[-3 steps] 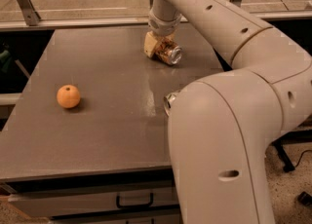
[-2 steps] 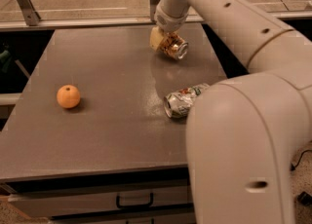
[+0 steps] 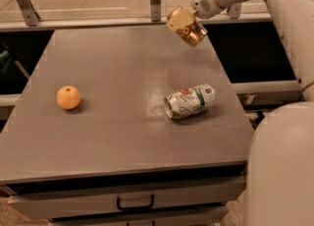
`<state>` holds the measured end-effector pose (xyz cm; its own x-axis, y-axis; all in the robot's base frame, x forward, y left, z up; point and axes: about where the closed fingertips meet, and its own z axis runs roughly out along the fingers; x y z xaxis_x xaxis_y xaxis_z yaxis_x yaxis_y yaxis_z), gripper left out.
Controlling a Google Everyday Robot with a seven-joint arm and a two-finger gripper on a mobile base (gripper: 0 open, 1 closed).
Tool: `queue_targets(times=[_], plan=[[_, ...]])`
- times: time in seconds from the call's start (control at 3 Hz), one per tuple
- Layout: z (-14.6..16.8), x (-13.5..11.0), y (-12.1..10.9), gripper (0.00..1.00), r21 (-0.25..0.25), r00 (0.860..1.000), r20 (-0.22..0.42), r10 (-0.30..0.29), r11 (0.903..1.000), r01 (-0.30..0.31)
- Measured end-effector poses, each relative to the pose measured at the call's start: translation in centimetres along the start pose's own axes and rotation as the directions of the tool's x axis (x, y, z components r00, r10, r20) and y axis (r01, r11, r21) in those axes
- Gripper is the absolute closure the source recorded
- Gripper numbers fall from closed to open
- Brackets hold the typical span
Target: Place orange can upright
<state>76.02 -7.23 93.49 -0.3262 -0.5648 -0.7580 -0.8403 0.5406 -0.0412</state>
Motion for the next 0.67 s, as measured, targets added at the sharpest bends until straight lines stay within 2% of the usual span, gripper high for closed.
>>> queue_targets(times=[0.33, 0.67], plan=[[-2.56, -0.12, -0.17, 1.0, -0.116, 0.97, 0.236, -0.058, 0.9894, 0.088], [-3.35, 0.7, 0.21, 1.0, -0.194, 0.903, 0.42, -0.089, 0.9633, 0.185]])
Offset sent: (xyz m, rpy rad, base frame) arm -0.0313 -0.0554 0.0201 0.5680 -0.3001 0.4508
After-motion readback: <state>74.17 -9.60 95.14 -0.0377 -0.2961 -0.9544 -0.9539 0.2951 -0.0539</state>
